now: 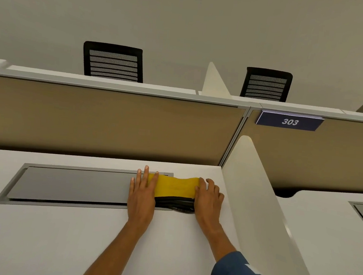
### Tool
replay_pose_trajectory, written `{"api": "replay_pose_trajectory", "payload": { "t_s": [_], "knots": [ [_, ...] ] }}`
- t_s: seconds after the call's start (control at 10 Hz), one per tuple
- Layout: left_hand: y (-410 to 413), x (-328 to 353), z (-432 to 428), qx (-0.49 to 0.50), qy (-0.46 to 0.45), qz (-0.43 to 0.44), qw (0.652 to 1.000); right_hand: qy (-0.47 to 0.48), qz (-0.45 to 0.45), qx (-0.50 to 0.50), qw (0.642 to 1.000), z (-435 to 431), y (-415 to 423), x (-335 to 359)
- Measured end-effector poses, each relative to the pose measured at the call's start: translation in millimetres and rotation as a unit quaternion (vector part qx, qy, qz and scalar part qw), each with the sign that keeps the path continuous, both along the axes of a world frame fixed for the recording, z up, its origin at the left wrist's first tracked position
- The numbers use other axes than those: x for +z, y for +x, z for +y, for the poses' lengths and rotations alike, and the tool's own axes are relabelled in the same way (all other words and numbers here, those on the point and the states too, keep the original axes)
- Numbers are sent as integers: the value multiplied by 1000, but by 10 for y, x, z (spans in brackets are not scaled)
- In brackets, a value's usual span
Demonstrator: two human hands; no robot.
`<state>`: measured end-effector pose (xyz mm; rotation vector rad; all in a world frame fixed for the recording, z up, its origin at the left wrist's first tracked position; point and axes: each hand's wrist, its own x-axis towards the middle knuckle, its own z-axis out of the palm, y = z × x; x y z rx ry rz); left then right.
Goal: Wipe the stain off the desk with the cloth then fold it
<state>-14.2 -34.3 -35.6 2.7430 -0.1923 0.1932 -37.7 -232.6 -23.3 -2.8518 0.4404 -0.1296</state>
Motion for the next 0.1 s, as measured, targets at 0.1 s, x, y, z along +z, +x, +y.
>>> {"api": "replay_pose_trajectory", "payload": {
  "t_s": [0.1],
  "knots": [
    [-89, 79, 71, -8, -37, -7, 999, 2, -14, 2, 1000, 44, -94, 104]
  ]
}}
